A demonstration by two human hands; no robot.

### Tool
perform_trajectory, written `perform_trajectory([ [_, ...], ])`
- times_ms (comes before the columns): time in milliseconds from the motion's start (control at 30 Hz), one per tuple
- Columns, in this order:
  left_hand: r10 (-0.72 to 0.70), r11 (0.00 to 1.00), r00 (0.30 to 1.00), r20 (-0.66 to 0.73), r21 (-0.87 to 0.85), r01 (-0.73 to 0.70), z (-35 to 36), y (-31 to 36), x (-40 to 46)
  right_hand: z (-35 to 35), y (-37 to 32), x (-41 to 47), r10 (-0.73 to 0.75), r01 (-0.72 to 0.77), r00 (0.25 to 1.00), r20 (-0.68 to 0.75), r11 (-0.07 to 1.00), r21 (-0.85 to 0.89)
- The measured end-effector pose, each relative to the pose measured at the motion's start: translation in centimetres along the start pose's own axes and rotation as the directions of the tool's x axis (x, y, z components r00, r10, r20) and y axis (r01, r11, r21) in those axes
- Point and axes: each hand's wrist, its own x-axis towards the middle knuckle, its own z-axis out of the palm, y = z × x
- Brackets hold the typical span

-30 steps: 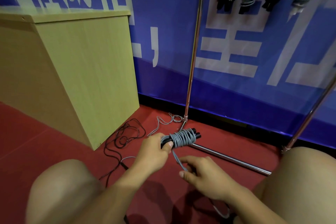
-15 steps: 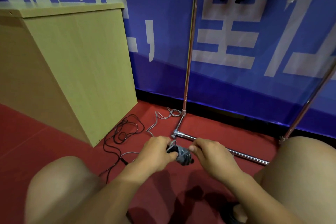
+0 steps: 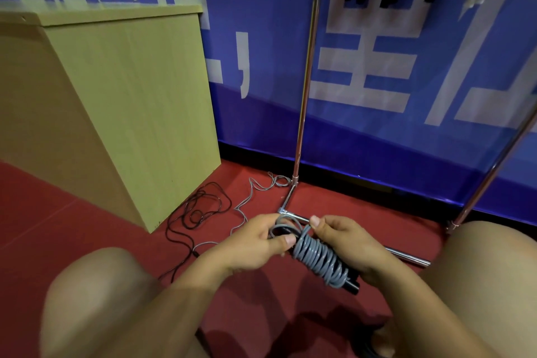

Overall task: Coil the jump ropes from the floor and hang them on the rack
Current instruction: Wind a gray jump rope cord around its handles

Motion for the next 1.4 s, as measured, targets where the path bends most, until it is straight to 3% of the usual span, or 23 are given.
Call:
perform_trajectory([
  [100,0.021,0.999,0.997,-0.078,-0.024,-0.023,0.5,-0.3,0.3,0.1,-0.1,-0.6,0.037,-0.049,0.994,0.1,0.992,0.12],
  [167,-0.019,0.999,0.98,-0.197,-0.04,0.012,1.0,-0.5,0.7,0.3,0.4,-0.2,0.015,-0.015,1.0,-0.005,0.995,0.096],
  [300,-0.179,0.984,0.866,-0.467,-0.075,0.163,2.0,-0.7,1.2,0.3,2.0,1.5,-0.055,0.065,0.949,-0.311,0.998,0.022],
  [400,-0.286,0.956,0.901,-0.326,-0.159,0.246,3.3,-0.5,1.2,0.4,2.6,2.2,-0.111,0.113,0.862,-0.496,0.993,-0.025],
  [467,-0.273,0.96,0.941,-0.199,-0.122,0.253,4.3,-0.7,1.1,0.8,2.4,2.0,-0.158,0.154,0.832,-0.532,0.987,-0.053],
  [600,-0.257,0.945,0.959,-0.117,-0.239,0.224,5.2,-1.0,0.7,2.4,2.4,0.7,-0.314,0.201,0.839,-0.445,0.938,-0.282],
  [733,-0.295,0.894,0.924,-0.244,-0.413,0.176,4.7,-1.0,0.8,3.4,2.5,0.3,-0.415,0.302,0.877,-0.245,0.87,-0.39],
  [900,-0.251,0.943,0.892,-0.376,-0.304,0.137,3.9,0.2,0.7,2.8,1.2,0.6,-0.382,0.348,0.912,-0.147,0.913,-0.214],
  [1033,-0.234,0.918,0.923,-0.307,-0.382,0.105,3.1,1.6,0.5,1.9,0.5,1.0,-0.344,0.335,0.927,-0.15,0.939,-0.08],
  [1233,-0.229,0.92,0.945,-0.233,-0.37,0.132,2.5,1.6,0.3,1.2,0.5,1.0,-0.26,0.264,0.941,-0.219,0.964,-0.008],
  [1400,-0.179,0.937,0.967,-0.18,-0.33,0.112,2.3,1.5,-0.2,0.9,0.7,1.1,-0.335,0.337,0.941,-0.052,0.941,0.027],
])
